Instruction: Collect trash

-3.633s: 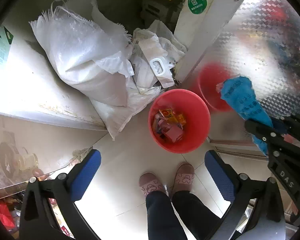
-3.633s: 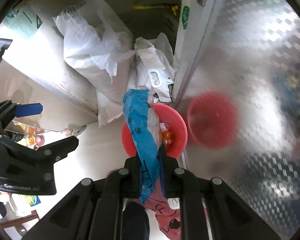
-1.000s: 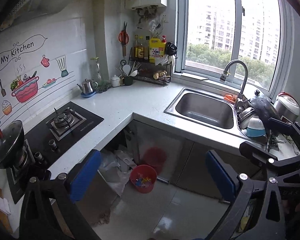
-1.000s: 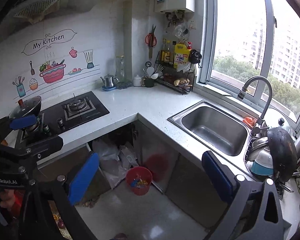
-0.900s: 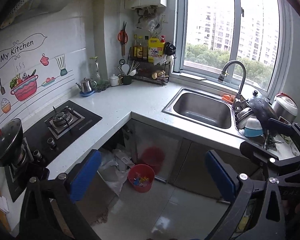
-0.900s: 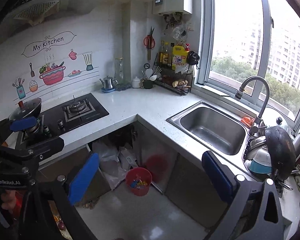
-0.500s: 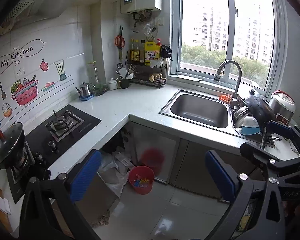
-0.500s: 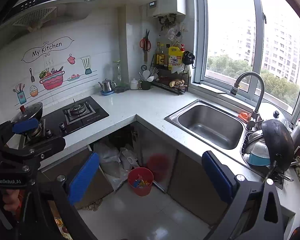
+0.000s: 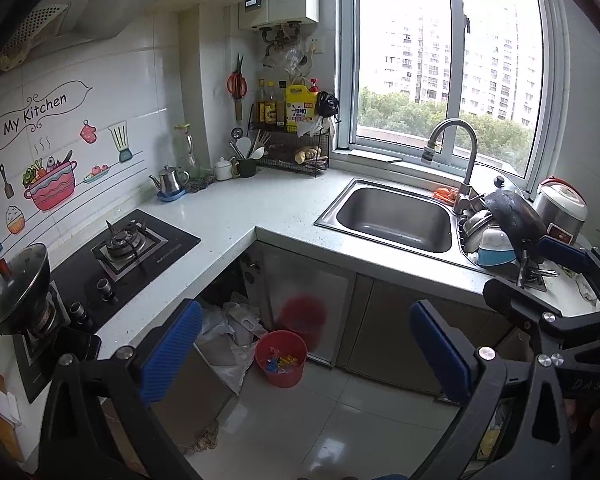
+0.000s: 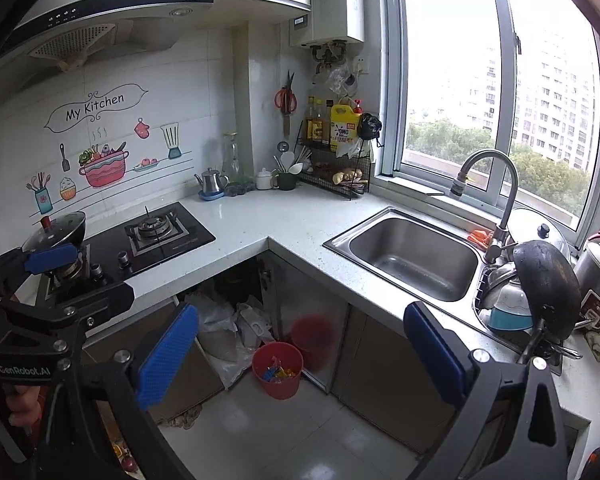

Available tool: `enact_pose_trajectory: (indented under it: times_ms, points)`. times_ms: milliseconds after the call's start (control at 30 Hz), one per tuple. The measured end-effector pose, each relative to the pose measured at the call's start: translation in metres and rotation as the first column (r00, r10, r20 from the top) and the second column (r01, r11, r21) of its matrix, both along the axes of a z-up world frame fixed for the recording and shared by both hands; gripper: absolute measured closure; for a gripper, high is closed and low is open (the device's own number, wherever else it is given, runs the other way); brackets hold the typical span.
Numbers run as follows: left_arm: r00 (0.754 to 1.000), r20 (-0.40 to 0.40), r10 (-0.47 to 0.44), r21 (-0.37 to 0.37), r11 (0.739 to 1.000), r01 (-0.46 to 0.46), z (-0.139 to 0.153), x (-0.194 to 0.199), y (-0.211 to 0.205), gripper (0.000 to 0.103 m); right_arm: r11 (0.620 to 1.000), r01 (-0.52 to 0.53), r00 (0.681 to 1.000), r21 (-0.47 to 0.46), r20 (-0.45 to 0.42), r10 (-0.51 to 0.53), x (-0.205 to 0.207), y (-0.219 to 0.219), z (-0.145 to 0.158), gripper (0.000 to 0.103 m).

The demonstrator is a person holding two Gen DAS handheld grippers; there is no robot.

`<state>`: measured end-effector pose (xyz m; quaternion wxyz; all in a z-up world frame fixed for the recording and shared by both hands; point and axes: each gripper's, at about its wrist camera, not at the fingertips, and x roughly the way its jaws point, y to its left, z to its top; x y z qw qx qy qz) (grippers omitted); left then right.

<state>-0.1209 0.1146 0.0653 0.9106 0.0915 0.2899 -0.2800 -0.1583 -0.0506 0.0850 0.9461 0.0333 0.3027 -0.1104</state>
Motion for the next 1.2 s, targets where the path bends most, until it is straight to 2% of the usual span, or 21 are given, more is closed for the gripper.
enact_pose_trajectory:
  times_ms: [200, 700, 1200]
  points:
    - [1.000, -0.007, -0.001, -0.018, 1.000, 0.001, 0.002, -0.002, 0.002, 0.000, 1.000, -0.004, 1.000, -0.006, -0.004, 0.004, -0.001, 0.002, 0.000, 0.001]
    - [1.000, 0.003, -0.008, -0.004, 1.000, 0.008, 0.002, -0.003, 0.004, 0.000, 1.000, -0.005, 1.000, 0.008, 0.011, 0.005, 0.000, -0.004, 0.000, 0.001]
    - [1.000, -0.010, -0.004, 0.016, 1.000, 0.004, -0.003, 0.000, -0.003, 0.000, 1.000, -0.015, 1.000, 0.013, -0.011, 0.016, 0.004, -0.013, -0.006, 0.001]
